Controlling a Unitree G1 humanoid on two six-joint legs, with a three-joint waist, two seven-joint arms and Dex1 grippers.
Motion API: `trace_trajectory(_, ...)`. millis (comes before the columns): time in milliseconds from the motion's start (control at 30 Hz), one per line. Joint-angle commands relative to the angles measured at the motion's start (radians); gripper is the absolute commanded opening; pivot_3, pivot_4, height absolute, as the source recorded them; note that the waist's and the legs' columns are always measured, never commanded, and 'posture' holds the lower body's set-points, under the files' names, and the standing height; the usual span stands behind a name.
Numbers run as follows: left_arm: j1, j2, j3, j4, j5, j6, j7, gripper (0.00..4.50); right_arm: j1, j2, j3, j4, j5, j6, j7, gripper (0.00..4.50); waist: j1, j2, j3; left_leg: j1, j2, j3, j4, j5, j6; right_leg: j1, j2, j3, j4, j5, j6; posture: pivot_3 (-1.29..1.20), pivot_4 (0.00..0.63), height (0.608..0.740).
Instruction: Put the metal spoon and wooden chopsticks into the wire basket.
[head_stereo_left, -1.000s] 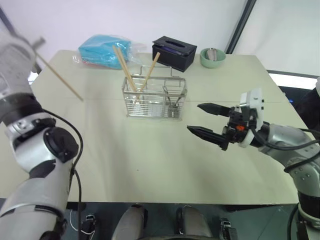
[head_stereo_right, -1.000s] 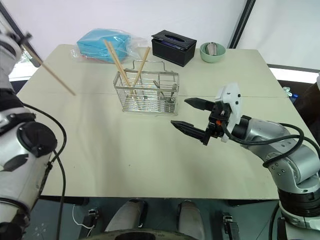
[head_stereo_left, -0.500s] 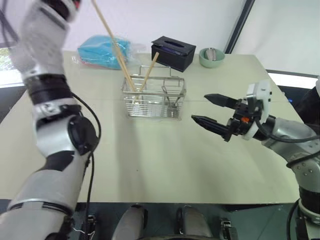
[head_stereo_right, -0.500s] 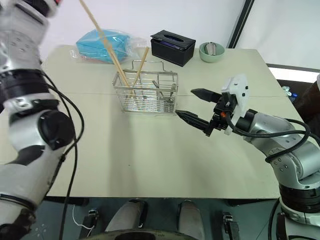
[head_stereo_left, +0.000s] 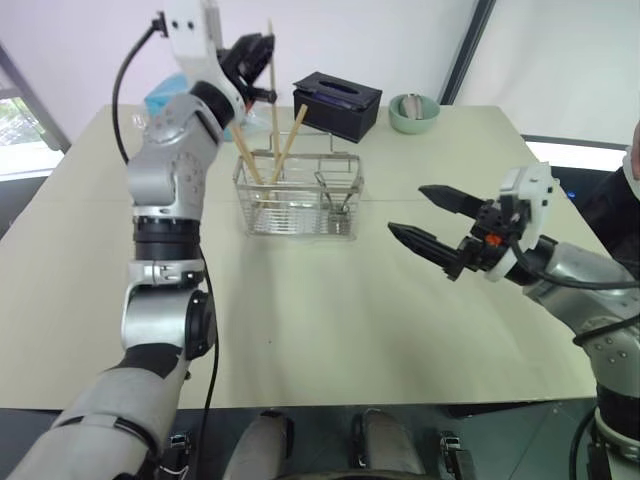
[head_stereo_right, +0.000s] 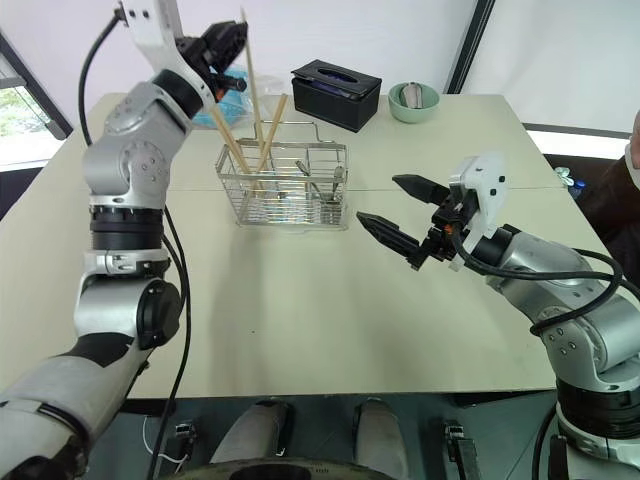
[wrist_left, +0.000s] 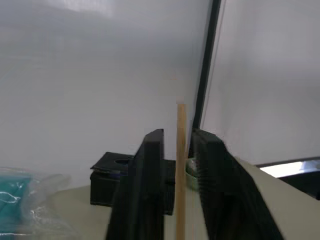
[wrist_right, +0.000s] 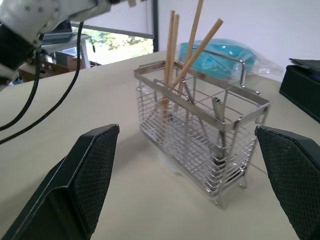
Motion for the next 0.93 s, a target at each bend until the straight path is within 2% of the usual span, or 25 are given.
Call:
trace_trajectory(33,0.008,0.002,0.001,-0.083,-0.011,0.005,0.015,3.10,-0.025,0.006,-0.021,-0.011,0.008,-0.007,-0.010,4.50,0.000,0.000,0.000,0.000,0.000,0.000,0.000,0.000,0.000,0.000,0.000,0.000,0.000,0.000,0.000,0.00,0.150,0.655)
trace_trajectory(100,0.023,0.007,0.006,-0.110,-0.016,0.027,0.026,4.18,-0.031,0.005,-0.016,-0.007,0.004,-0.006,-0.010,4.50,0.001,0.000,0.000,0.000,0.000,0.000,0.000,0.000,0.000,0.000,0.000,0.000,0.000,0.000,0.000,0.00,0.150,0.655)
trace_trajectory(133,0.031,0.014,0.010,-0.124,-0.018,0.038,0.030,4.45,-0.035,0.004,-0.013,-0.003,0.002,-0.006,-0.008,4.50,0.001,0.000,0.000,0.000,0.000,0.000,0.000,0.000,0.000,0.000,0.000,0.000,0.000,0.000,0.000,0.00,0.150,0.655)
trace_trajectory(233,0.045,0.065,0.025,-0.162,-0.022,0.066,0.017,4.45,-0.052,-0.004,-0.005,0.014,-0.009,-0.007,0.002,4.50,-0.001,0.000,0.000,0.000,0.000,0.000,0.000,0.000,0.000,0.000,0.000,0.000,0.000,0.000,0.000,0.00,0.150,0.655)
trace_trajectory(300,0.051,0.143,0.016,-0.181,-0.009,0.076,-0.030,4.45,-0.065,-0.017,-0.002,0.032,-0.024,-0.014,0.020,4.50,-0.005,0.001,0.000,0.000,0.000,0.000,0.000,0.000,0.000,0.000,0.000,0.000,0.000,0.000,0.000,0.00,0.150,0.655)
trace_trajectory(433,0.107,0.376,-0.005,-0.235,0.003,0.069,-0.223,4.45,-0.092,-0.056,-0.004,0.099,-0.067,-0.034,0.087,4.50,-0.019,0.002,0.001,0.000,0.000,0.000,-0.001,0.000,0.000,-0.001,0.001,0.000,0.000,0.000,0.000,0.00,0.150,0.655)
trace_trajectory(600,0.358,0.676,0.031,-0.320,0.007,0.019,-0.493,4.45,-0.112,-0.110,0.003,0.206,-0.135,-0.081,0.195,4.50,-0.026,0.005,0.001,0.001,0.000,0.001,-0.002,-0.001,0.001,0.000,0.000,0.001,-0.001,0.000,-0.001,0.00,0.150,0.655)
trace_trajectory(767,0.587,0.787,0.152,-0.445,-0.074,0.069,-0.607,4.45,-0.122,-0.107,0.022,0.237,-0.164,-0.106,0.256,4.50,-0.016,0.005,0.002,0.000,0.001,-0.001,-0.001,-0.001,0.002,-0.001,0.000,0.001,-0.001,-0.001,-0.002,0.00,0.150,0.655)
trace_trajectory(933,0.745,0.814,0.216,-0.568,-0.082,0.079,-0.620,4.45,-0.124,-0.071,0.044,0.230,-0.164,-0.107,0.271,4.50,-0.013,0.007,0.003,0.001,0.000,0.000,-0.001,-0.001,0.002,0.000,-0.001,0.001,-0.002,-0.002,-0.005,0.00,0.150,0.655)
